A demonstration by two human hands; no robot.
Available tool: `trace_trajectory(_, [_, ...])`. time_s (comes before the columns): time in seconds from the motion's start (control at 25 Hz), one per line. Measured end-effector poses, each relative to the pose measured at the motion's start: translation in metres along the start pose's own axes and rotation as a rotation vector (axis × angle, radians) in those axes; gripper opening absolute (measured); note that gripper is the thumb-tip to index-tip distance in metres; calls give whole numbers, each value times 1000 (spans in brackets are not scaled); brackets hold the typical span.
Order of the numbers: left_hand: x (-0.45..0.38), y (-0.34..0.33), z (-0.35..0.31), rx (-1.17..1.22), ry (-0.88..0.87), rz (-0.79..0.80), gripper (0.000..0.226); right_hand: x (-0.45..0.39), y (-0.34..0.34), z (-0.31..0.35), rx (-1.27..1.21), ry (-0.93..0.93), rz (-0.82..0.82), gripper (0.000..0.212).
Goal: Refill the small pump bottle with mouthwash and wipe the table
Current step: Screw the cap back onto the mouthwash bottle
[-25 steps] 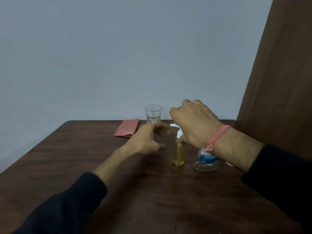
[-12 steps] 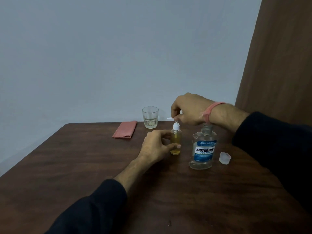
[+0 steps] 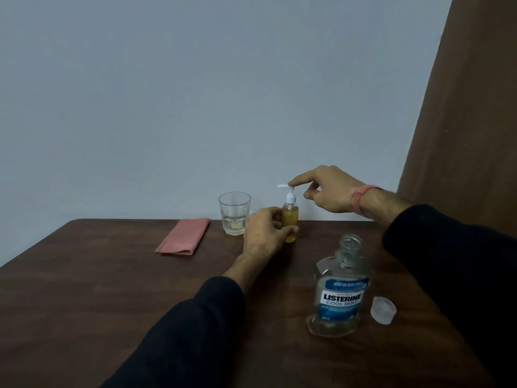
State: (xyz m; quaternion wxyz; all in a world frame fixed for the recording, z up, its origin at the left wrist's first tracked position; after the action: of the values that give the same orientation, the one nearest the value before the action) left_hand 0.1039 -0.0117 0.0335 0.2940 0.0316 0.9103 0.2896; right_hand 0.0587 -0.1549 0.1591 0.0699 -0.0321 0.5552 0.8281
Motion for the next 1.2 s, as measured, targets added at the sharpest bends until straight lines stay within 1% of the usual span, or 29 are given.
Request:
trace_trajectory(0.12, [-23,-9,9,-25,-6,-24,61,-15,-15,-15,-71,-15,-47,63])
trace_trajectory(0.32, [-35,-15,15,-45,-15,-14,60,-30,-23,-26,-187,-23,-89,65])
trace_trajectory(0.4, [-30,-13,11,-39,2,7,69,-22,-23,-24,-210,-6,-66,70])
trace_trajectory(0.48, [-18,-6,8,-23,45,9,87,-7,-22,-27,-239,-10,-49,78])
trace_trajectory(0.52, [-8,0,4,-24,50,2,89,2,-21,-33,-252,-32,-42,77])
trace_trajectory(0.56, [3,8,-2,-39,27,-3,83,12,-22,-41,-258,-62,-24,73])
trace_trajectory(0.64, [32,27,-24,-14,-60,1,52,41,-28,-61,-241,-112,78,57])
trace_trajectory(0.68, [49,32,-33,82,-83,22,37,59,-34,-72,-226,-132,149,48])
trace_trajectory(0.72, [66,34,-43,223,-82,61,28,78,-39,-82,-210,-148,209,39])
trace_trajectory(0.76, [84,34,-53,376,-67,122,26,99,-42,-91,-196,-159,247,31])
trace_trajectory(0.8, [101,33,-65,512,-61,201,28,118,-44,-99,-181,-164,265,26])
trace_trajectory(0.84, [117,32,-81,608,-76,282,36,135,-45,-106,-168,-169,268,23])
trace_trajectory(0.88, [131,31,-94,645,-93,347,48,150,-47,-113,-160,-178,273,21])
trace_trajectory(0.96, [151,26,-112,575,-110,408,67,177,-52,-123,-166,-210,310,22])
trace_trajectory(1.04, [163,20,-128,449,-121,389,77,196,-58,-128,-130,-220,305,31])
trace_trajectory(1.12, [168,16,-138,370,-124,315,73,205,-60,-129,-77,-224,217,41])
trace_trajectory(1.2, [171,19,-140,337,-115,246,69,209,-60,-129,-105,-256,111,41])
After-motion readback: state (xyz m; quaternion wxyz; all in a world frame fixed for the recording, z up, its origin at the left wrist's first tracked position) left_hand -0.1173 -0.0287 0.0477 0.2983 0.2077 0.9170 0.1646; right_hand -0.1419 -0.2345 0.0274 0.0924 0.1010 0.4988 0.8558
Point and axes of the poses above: each hand's wrist, its own x-axis away from the middle knuckle, its own y-axis out of the back of the hand, z = x × y, the point moved 10 cm from there along -x, towards the middle knuckle, and after that the axes turned 15 degrees about -y, right-handed, at the moved point
